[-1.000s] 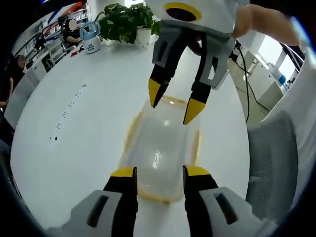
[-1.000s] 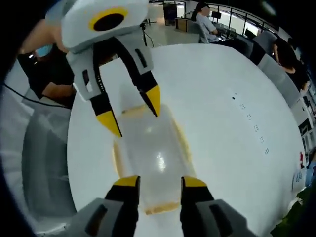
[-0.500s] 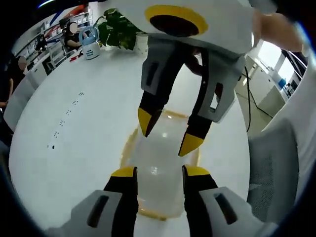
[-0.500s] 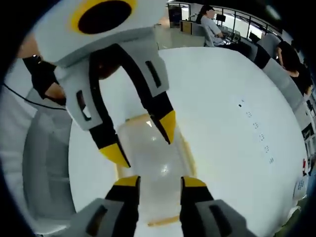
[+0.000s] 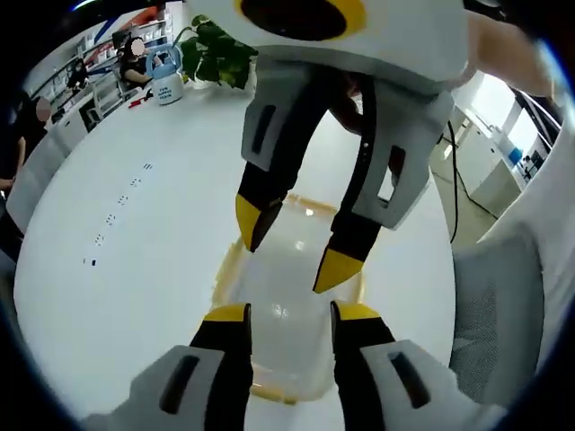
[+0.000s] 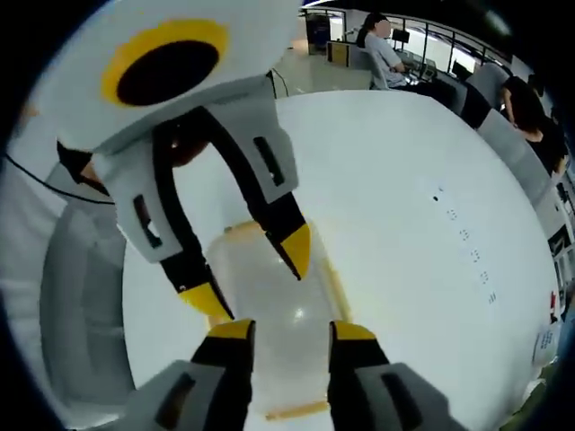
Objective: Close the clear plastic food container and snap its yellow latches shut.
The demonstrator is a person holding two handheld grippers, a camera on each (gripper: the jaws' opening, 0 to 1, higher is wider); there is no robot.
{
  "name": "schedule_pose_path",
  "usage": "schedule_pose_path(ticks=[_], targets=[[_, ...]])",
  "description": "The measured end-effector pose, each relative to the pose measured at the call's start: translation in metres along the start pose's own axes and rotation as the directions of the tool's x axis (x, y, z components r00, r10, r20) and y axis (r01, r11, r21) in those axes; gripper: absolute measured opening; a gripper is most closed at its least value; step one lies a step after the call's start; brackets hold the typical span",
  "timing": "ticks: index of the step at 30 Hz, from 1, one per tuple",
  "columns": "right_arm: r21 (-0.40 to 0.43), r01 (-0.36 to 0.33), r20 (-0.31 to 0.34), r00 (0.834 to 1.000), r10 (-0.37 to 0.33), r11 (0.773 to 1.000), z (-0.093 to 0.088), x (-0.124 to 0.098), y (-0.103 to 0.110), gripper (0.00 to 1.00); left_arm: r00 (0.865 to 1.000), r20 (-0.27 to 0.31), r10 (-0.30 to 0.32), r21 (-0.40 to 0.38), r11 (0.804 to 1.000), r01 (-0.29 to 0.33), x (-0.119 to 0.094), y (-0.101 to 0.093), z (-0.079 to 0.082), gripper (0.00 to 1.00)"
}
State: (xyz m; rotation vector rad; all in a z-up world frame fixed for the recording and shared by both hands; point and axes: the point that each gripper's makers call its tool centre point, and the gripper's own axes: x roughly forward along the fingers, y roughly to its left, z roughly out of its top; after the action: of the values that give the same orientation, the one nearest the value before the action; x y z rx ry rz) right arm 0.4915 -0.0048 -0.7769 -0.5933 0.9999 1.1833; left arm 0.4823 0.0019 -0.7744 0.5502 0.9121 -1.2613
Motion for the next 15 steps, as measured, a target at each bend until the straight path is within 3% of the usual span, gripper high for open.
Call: schedule_pose_path(ticks=[15], targets=[[-0.007, 0.005, 0.001, 1.0, -0.005, 1.0, 0.0036, -0.0018, -0.0087, 0.31, 1.0, 0.013, 0.0, -0.02, 1.0, 0.0, -0.0046, -0.005, -0.004, 0.33]])
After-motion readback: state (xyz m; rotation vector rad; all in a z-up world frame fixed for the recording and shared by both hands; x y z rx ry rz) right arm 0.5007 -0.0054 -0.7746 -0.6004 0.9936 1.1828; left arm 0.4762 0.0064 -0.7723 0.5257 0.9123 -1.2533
